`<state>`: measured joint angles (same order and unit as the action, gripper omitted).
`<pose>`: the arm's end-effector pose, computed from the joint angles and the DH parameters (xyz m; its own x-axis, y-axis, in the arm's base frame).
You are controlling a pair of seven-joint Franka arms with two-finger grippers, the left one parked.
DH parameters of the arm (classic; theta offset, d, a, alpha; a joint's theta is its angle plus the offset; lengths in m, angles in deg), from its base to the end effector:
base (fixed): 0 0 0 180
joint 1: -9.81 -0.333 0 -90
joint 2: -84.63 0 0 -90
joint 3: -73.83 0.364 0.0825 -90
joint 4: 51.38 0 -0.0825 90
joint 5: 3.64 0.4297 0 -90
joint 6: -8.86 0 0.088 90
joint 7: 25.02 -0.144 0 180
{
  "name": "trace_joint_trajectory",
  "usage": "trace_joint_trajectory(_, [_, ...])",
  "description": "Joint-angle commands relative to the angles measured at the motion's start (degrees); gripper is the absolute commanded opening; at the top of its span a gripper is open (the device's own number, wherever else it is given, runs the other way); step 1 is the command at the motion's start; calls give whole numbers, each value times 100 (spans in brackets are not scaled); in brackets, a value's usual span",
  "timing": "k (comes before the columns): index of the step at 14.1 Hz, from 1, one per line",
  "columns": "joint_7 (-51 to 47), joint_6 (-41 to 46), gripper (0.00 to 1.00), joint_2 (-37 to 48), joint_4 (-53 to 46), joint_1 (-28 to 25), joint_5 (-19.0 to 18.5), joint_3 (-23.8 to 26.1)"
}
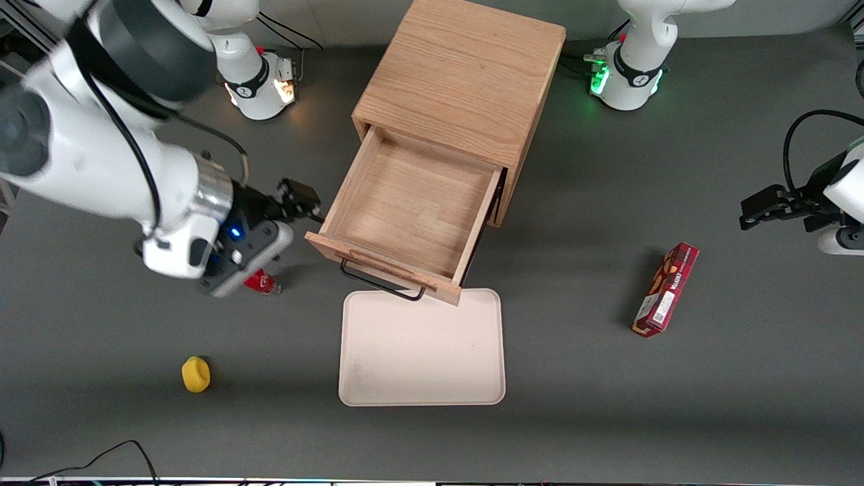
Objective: Open upper drawer
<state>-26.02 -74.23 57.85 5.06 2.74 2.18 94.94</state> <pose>0.6740 0.2934 0.6288 0.9018 0.4315 0.0228 0.4221 -0.8682 -0.2609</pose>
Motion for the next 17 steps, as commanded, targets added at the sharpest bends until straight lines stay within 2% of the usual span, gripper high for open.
trace_joint_trajectory(1, [-812,449,100,1127,736,-31,-239,-544])
trace_joint_trajectory(4, [-1491,1511,100,1919,877,-31,-292,-1020])
trace_joint_trajectory(5, [-1465,1829,100,2192,1130,-23,-518,-1125])
trace_joint_trajectory(6, [-1456,1849,100,2560,1594,-23,-564,-1213])
trace_joint_trajectory(7, [-1456,1667,100,2946,2216,21,-591,-1292])
trace_joint_trajectory(10, [-1447,395,100,4168,4360,30,-547,-1915])
trace_joint_trajectory(12, [-1447,-292,100,4645,5303,30,-547,-2056])
trace_joint_trajectory(14, [-1395,-506,100,4752,5518,21,-547,-2241])
trace_joint_trajectory(17, [-1386,-524,100,4647,5265,30,-644,-2531])
